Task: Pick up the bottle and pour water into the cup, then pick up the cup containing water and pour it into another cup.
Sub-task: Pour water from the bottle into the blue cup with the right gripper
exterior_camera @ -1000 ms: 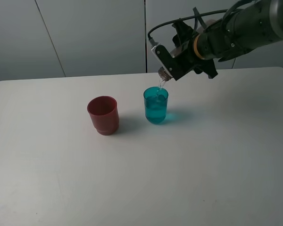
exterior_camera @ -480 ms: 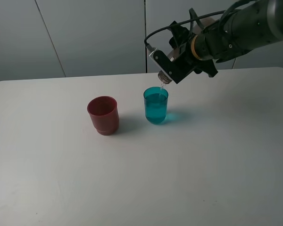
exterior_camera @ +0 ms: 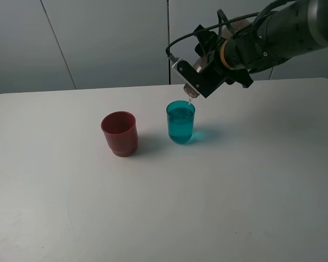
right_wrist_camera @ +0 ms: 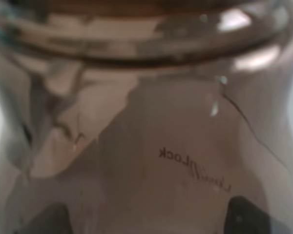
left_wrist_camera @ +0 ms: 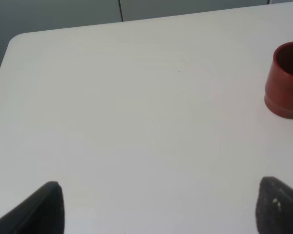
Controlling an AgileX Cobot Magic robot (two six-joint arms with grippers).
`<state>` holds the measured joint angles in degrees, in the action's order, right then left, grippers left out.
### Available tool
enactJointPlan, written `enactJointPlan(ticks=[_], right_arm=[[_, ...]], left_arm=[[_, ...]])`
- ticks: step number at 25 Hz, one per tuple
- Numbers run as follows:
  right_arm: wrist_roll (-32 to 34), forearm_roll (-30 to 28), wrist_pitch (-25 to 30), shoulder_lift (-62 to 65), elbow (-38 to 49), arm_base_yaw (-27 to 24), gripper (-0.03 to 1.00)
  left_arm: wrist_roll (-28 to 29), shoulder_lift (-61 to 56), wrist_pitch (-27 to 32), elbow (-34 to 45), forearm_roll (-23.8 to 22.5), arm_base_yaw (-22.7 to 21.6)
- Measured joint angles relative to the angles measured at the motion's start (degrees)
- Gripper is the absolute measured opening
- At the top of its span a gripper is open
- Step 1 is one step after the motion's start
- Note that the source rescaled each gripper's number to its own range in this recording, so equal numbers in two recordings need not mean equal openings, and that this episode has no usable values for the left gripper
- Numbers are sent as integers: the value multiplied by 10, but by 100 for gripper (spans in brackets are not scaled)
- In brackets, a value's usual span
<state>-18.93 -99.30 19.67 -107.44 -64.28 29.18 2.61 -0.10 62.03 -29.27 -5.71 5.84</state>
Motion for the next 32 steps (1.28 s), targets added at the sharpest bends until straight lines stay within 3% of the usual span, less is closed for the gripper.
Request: enactJointPlan(ticks=[13,25,32], right_arm=[[-48,0,11,0,0,24,5],[-49,0,12,0,0,27,5],[11,1,-5,1,0,27,5]], left_arm=[[0,0,0,0,0,0],[0,0,0,0,0,0],[0,0,0,0,0,0]])
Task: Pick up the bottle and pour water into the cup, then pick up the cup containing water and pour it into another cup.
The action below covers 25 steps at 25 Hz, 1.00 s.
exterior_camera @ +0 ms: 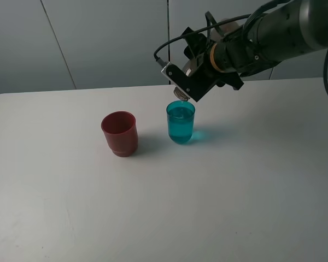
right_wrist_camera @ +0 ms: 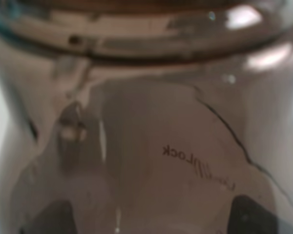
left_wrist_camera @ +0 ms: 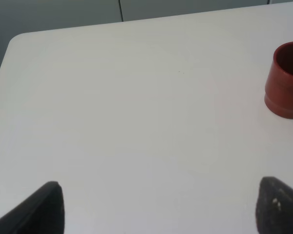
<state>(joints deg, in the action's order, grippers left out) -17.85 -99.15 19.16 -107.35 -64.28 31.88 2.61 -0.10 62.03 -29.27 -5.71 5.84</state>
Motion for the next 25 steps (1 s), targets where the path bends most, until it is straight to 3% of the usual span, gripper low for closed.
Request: enactJointPlan(ticks=[4,12,22,25], right_arm=[[28,74,-37,9,0,0,5],[35,361,-178,60,12,-41,5],[36,649,-390,92,188,-150,5],[34,758,-514,92,238,-158,5]], left_arm=[[0,0,0,0,0,0],[0,0,0,0,0,0],[0,0,0,0,0,0],[0,0,0,0,0,0]])
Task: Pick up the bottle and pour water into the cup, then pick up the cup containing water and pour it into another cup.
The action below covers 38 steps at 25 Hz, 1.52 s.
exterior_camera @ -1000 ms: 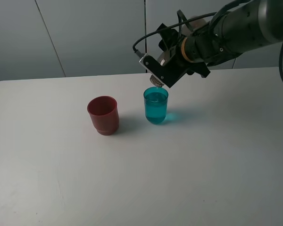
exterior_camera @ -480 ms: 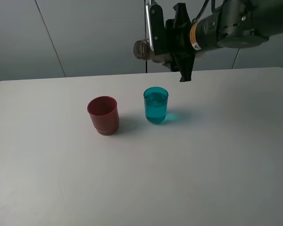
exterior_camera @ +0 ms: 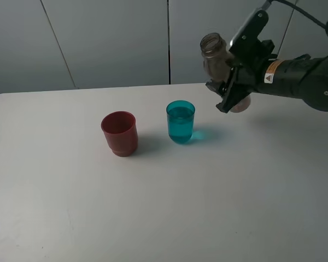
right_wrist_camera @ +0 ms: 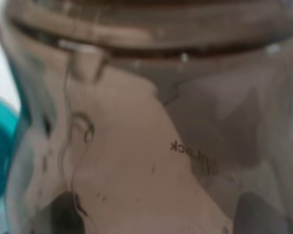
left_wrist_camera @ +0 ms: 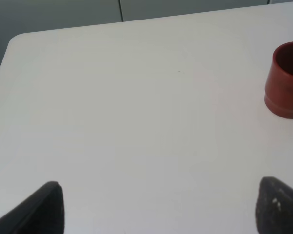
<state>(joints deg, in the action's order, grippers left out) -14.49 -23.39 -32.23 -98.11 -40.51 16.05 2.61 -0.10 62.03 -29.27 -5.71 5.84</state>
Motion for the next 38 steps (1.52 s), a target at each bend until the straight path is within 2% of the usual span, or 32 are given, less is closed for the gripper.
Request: enactJointPlan(ticks=[2,3,9,11,13,16,25,38], right_arm=[[0,70,-73,0,24,0,5],[1,96,-93,-1,30,0,5],[1,292,-112,-33,40,0,5],[-1,337,-121,-35,42,-8,5],[12,359,-124,-35,42,-25,5],[43,362,-121,-35,42,-46,5],[76,357,-140,-75,53,-71,5],[119,263,-147,-105,53,-73,5]], left_arm=[[0,0,0,0,0,0],[0,0,0,0,0,0],[0,0,0,0,0,0],[0,0,0,0,0,0],[0,0,0,0,0,0],[0,0,0,0,0,0],[0,0,0,0,0,0],[0,0,0,0,0,0]])
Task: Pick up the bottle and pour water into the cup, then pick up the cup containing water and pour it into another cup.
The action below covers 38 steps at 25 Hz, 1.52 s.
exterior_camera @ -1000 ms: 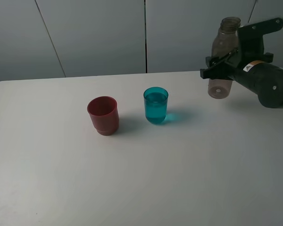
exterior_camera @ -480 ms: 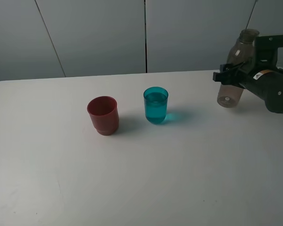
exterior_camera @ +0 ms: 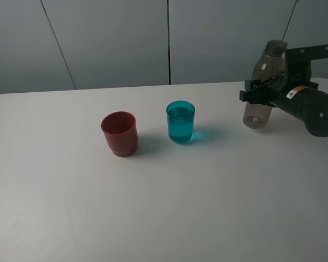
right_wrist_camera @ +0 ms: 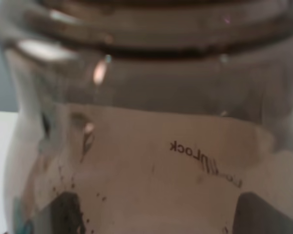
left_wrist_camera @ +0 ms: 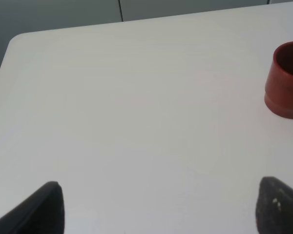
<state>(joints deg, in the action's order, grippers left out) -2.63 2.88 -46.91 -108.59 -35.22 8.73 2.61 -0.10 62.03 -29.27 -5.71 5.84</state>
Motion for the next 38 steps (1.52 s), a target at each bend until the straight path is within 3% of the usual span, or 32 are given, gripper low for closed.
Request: enactJointPlan(ticks=[9,10,14,16,22,29,34,38], right_arm=[[21,-37,0,-11,0,0,5],[26,-37,0,-11,0,0,9],[30,-38,-3,-11,0,0,86],[31,-40,-3,-11,0,0,97],[29,-48,1,29,0,0,99],[-14,-36,74,168,1,0,99],[-14,-68,172,298,1,5,99],[17,-133,286,372,1,55,99]], left_arm=[[0,0,0,0,0,0],[0,0,0,0,0,0],[0,0,0,0,0,0],[0,0,0,0,0,0],[0,0,0,0,0,0],[0,0,0,0,0,0],[1,0,0,0,0,0],[1,0,0,0,0,0]])
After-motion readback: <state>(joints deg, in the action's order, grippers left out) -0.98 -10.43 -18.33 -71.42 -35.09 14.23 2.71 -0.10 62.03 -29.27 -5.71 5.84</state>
